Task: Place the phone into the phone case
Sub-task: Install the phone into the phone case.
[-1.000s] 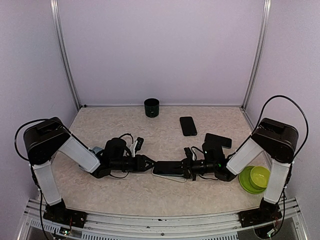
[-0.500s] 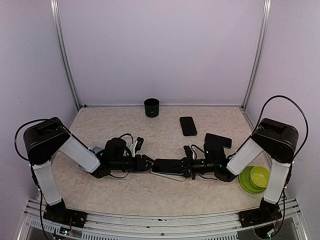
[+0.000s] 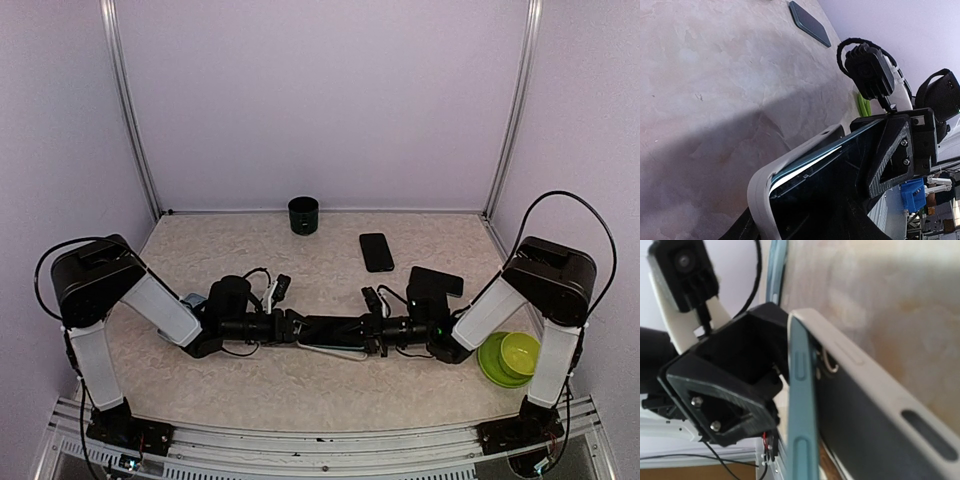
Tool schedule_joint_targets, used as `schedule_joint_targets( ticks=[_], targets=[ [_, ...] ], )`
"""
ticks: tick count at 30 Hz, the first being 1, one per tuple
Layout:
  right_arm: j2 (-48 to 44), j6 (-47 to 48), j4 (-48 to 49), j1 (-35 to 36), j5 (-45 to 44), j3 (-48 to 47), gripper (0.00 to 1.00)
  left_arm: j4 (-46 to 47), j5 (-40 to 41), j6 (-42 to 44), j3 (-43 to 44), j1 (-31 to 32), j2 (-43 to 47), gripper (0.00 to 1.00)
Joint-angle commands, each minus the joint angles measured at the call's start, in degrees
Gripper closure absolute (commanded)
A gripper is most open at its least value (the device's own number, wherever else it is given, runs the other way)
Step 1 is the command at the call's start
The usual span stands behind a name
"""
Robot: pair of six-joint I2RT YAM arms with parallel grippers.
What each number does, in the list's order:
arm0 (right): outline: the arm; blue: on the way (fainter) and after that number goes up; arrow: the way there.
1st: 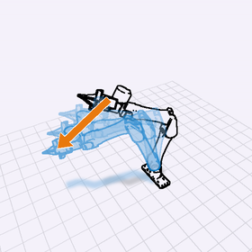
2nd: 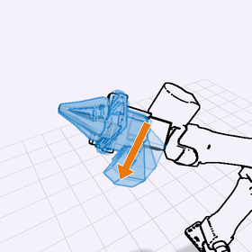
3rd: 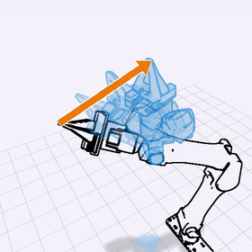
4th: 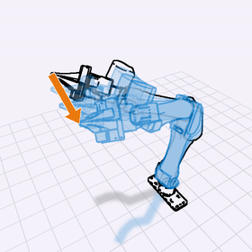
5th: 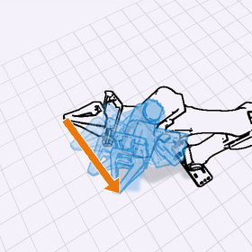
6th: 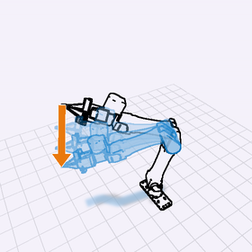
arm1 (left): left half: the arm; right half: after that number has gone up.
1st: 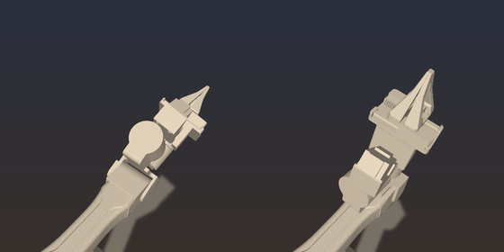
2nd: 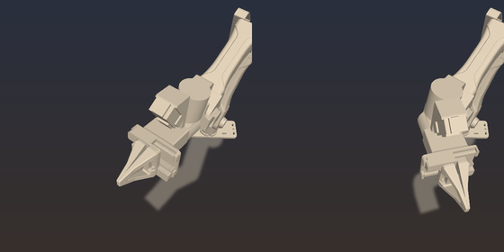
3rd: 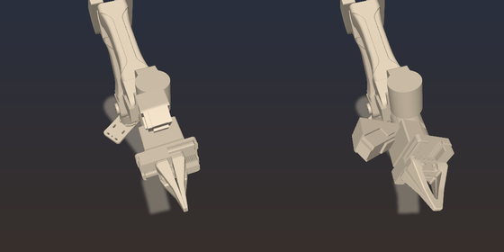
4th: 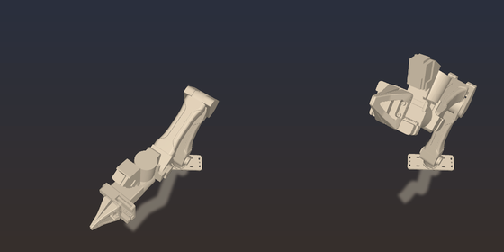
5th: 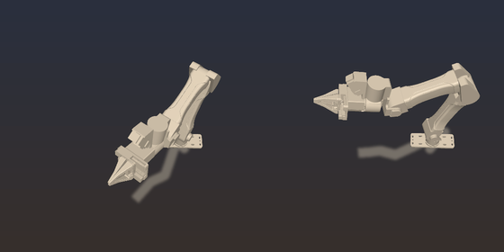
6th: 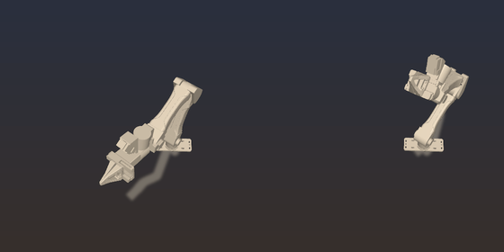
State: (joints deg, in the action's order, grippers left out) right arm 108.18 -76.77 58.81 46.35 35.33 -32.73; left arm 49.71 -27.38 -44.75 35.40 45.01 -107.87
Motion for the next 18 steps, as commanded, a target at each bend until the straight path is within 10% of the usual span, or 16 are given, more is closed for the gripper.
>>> schedule_joint_targets(
  ticks=[1, 18],
  targets=[
    [-0.28, 3.26, 6.11, 1.1, 2.22, -2.11, 1.0, 4.6, -3.89, -0.71, -0.24, 0.33, -0.72, 0.49],
    [4.07, 5.91, 8.44, 1.2, 4.92, -3.43, 1.0, 9.75, -7.85, -2.55, -0.85, 0.78, -0.85, 0.52]
  ],
)
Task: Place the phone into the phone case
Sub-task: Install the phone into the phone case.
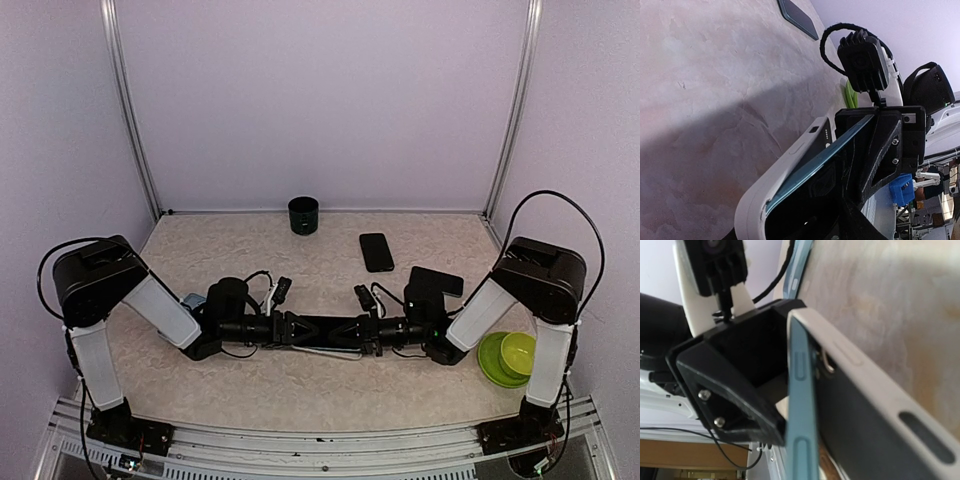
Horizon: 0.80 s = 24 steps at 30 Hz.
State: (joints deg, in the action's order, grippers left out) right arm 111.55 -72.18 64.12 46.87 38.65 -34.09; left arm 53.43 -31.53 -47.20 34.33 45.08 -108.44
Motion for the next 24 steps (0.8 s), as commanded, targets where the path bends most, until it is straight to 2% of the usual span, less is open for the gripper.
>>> schedule_joint_targets(
  ticks=[1, 7, 18, 24],
  targets=[
    [0.69, 1.63, 2.72, 0.67, 1.6, -2.12, 1.0, 6.33, -3.94, -0.14, 0.22, 0.78, -0.23, 0.53],
    [1.28, 1.9, 2.78, 0.68, 2.36, -2.45, 1.0, 8.44, -5.08, -0.77, 0.04, 1.13, -0.04, 0.56],
    [2.16, 3.15, 2.76, 0.68, 3.14, -2.37, 1.0, 9.36, -5.92, -1.36, -0.05, 1.15, 0.32, 0.68],
    [2.36, 3.42, 2.63, 0.59, 3.6, -2.63, 0.9, 10.06, -6.42, -1.48, -0.38, 1.15, 0.51, 0.7]
  ],
)
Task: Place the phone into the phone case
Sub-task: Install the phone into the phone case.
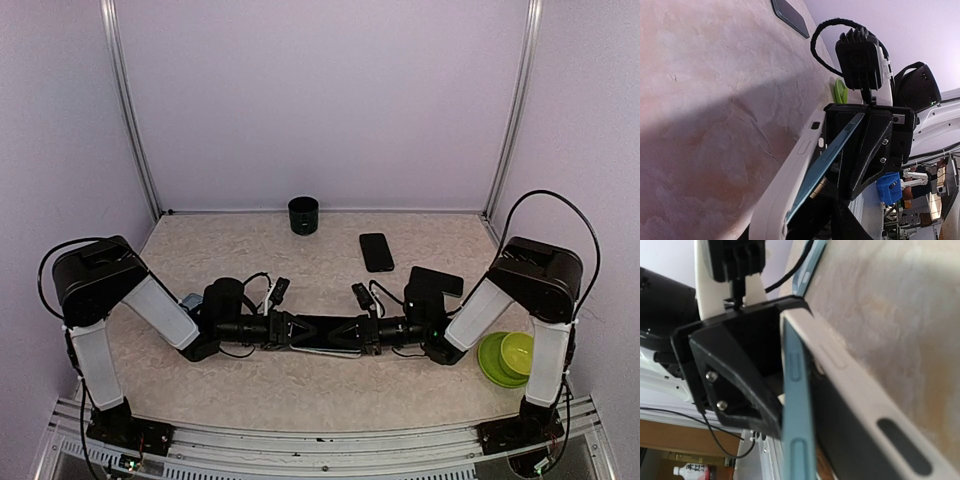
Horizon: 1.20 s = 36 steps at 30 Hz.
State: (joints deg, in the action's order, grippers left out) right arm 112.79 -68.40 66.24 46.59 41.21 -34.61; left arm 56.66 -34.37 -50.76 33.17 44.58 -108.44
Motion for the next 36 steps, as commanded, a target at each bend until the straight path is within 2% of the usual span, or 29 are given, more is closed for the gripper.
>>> schedule_joint_targets(
  ticks=[1, 5, 13, 20, 36],
  targets=[
    [1.04, -0.29, 0.48, 0.87, 1.14, -2.12, 0.87, 6.92, -3.57, 2.03, 0.76, 1.65, 0.47, 0.7],
    [0.71, -0.08, 0.42, 0.7, 1.2, -1.83, 0.78, 8.17, -3.73, 1.55, 0.35, 1.65, 0.26, 0.71],
    [0.24, 0.02, 0.33, 0.34, 1.33, -1.69, 0.71, 9.01, -3.95, 1.04, 0.14, 1.65, 0.22, 0.73],
    [-0.02, 0.37, 0.08, 0.19, 1.33, -1.52, 0.69, 9.42, -4.04, 1.2, -0.42, 1.65, 0.6, 0.75],
    [-1.57, 1.29, -1.21, -0.23, 1.99, -1.07, 0.6, 9.6, -3.15, 0.96, -1.6, 1.14, 1.52, 0.89]
  ],
)
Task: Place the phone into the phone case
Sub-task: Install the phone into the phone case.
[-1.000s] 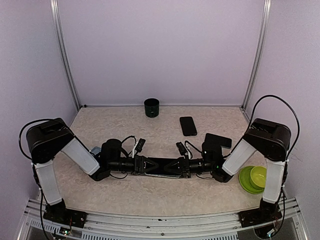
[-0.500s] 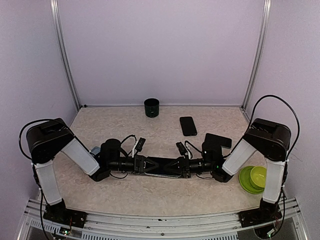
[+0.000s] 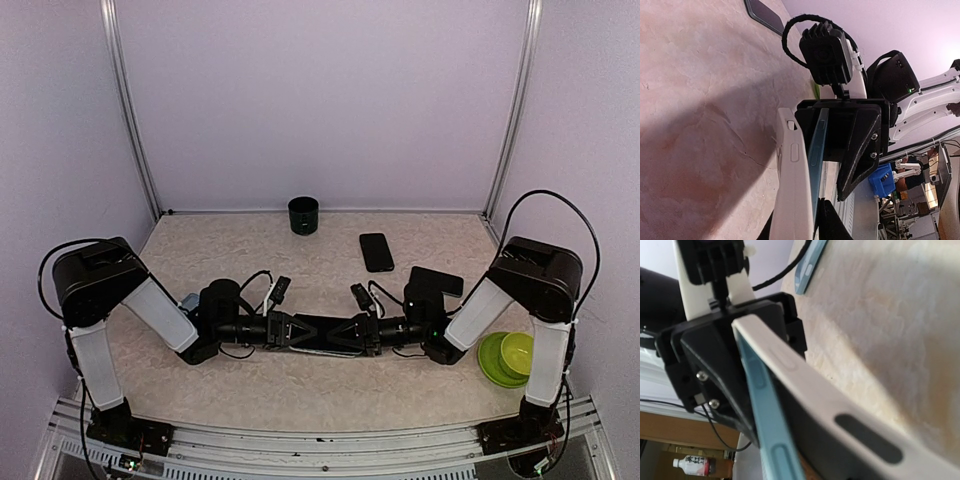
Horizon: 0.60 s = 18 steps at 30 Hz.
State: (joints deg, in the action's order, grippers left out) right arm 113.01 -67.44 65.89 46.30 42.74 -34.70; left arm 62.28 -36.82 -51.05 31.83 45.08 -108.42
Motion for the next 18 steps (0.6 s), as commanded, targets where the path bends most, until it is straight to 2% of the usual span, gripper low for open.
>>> schedule_joint_targets(
  ticks=[1, 10, 18],
  targets=[
    [-1.92, 0.42, -1.04, 0.02, 0.54, -0.99, 0.59, 3.92, -0.69, 1.27, -0.32, 0.62, 1.61, 0.9],
    [-2.99, 0.97, -1.37, -0.38, 1.27, -0.37, 0.5, 3.82, 0.02, 1.24, -1.22, 0.02, 2.37, 0.99],
    [-3.92, 1.74, -2.68, -0.93, 1.37, -0.03, 0.48, 3.89, 0.0, 1.37, -1.59, -0.34, 2.77, 1.0]
  ],
)
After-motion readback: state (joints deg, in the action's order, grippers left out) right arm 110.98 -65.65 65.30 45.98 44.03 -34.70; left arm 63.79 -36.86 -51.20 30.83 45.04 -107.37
